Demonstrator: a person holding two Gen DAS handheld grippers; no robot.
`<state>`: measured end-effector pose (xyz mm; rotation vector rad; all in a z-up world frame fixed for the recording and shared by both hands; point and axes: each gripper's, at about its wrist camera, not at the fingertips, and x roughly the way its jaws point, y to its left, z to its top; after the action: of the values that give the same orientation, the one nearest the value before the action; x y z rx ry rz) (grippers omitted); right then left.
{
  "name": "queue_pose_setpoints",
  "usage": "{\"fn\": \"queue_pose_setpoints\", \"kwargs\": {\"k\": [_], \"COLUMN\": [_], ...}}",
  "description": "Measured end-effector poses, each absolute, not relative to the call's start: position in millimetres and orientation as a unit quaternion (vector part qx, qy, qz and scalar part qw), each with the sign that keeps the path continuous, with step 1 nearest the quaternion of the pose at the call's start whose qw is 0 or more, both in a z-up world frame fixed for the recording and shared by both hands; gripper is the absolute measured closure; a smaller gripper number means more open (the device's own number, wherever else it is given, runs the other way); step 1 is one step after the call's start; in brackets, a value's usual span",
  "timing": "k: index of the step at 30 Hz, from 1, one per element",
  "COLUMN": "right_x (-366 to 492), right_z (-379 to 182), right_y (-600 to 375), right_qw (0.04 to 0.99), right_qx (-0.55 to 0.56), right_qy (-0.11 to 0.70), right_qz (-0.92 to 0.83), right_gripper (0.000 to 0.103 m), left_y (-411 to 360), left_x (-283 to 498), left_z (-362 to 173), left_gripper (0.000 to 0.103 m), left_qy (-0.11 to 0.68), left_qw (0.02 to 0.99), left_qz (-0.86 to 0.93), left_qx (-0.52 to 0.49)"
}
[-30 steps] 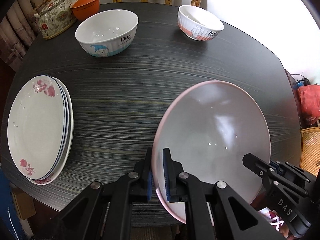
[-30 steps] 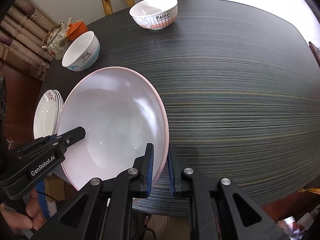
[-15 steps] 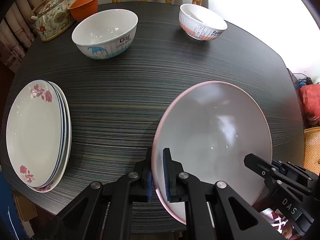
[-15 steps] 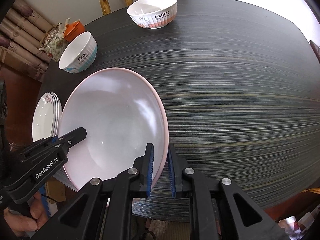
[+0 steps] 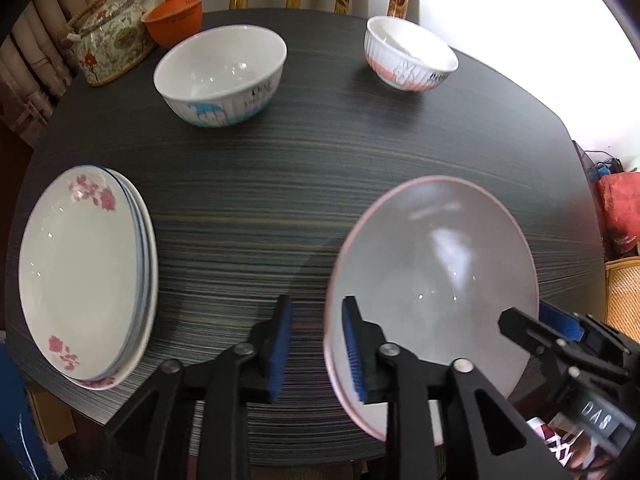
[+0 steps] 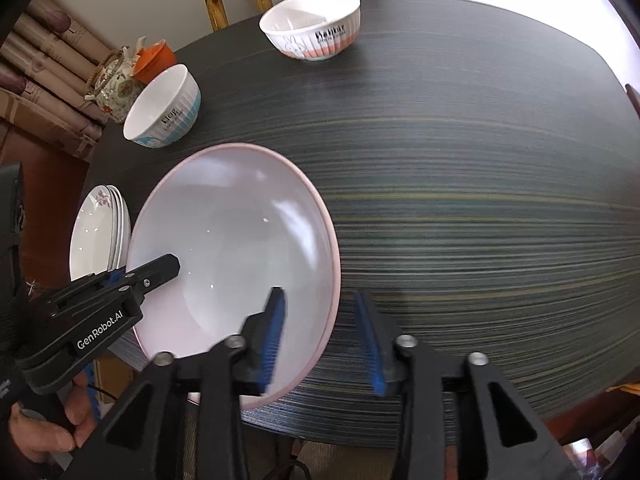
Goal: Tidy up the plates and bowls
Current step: 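Carry the pink bowl beside the plate stack with both tools, lower it, open both, then grasp the rim of a large white bowl with the left tool while the right tool grasps it too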
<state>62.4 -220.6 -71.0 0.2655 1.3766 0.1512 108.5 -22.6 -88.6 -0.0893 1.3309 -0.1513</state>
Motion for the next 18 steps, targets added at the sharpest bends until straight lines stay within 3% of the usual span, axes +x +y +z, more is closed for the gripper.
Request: {"fn": "queue_pose_setpoints", "kwargs": {"k": [10,18], "right_x": [73,120], "right_z": [-38,-22], "right_y": [-250,-277], "right_qw": [0.773,0.781], "right_qx": [0.126,0.107], "right_qy": [0.617,0.61], "right_qz": [0.077,0.08], "right_gripper": [0.06,0.06], "left_y": [-8,-14], "left_x": [122,178], "left_z": [-48,-24], "left_gripper": [0.07,0.07], "left_qy": [0.599,0.587], "left_qw": [0.793,0.797], "left_qz": [-0.098,-0.107], "left_qx": [-0.048,-0.098]}}
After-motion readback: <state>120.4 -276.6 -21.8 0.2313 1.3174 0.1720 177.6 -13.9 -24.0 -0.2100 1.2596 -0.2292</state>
